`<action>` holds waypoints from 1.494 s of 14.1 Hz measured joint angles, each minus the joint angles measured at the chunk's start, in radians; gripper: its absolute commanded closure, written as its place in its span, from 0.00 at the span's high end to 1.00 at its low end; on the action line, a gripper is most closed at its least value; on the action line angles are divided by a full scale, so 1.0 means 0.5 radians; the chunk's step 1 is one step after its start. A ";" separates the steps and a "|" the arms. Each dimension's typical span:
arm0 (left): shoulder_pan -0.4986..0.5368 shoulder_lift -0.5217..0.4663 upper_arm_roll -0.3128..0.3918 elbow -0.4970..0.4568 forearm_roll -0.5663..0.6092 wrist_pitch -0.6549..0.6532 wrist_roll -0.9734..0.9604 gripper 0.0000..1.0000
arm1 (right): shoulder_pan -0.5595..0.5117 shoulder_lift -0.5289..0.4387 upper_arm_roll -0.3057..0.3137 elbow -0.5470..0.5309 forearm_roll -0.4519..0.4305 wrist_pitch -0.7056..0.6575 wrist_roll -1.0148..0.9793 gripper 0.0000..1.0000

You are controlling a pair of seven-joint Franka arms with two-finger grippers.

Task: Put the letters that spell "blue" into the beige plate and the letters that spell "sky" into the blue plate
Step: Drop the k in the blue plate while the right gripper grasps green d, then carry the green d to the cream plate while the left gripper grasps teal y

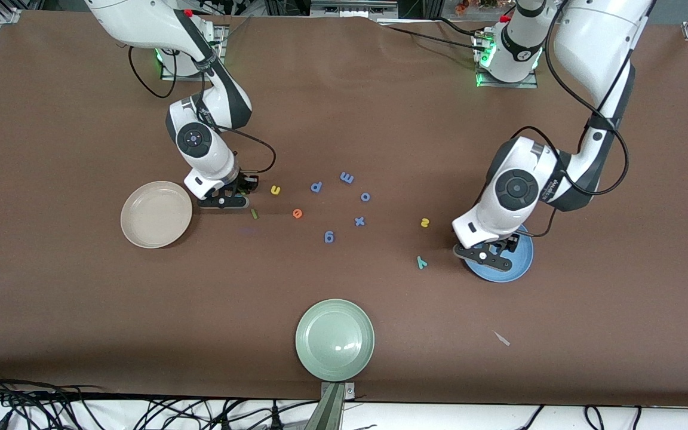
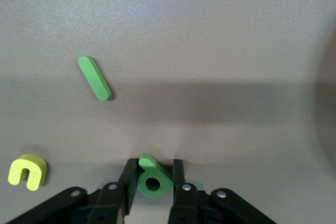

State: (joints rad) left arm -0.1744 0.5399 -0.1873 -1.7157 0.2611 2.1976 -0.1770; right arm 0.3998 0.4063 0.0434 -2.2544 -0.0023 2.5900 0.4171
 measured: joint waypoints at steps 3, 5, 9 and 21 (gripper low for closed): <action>-0.069 0.060 0.000 0.139 -0.189 -0.028 -0.237 1.00 | 0.000 -0.001 -0.001 0.003 0.000 0.000 -0.002 0.21; -0.077 0.168 0.001 0.270 -0.285 -0.028 -0.352 1.00 | -0.001 -0.009 -0.009 0.028 -0.001 -0.037 -0.009 0.21; -0.147 0.399 0.000 0.470 -0.372 -0.025 -0.695 1.00 | -0.005 -0.070 -0.168 0.225 -0.001 -0.446 -0.272 0.21; -0.247 0.666 0.066 0.684 -0.372 0.101 -0.923 0.87 | -0.269 0.011 -0.498 0.423 0.000 -0.618 -1.019 1.00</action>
State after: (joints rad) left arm -0.2977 0.8728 -0.1543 -1.3739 0.0748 2.2479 -0.6385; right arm 0.2655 0.4118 -0.2055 -2.0428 -0.0023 2.2812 -0.0922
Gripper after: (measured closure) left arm 0.088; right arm 0.423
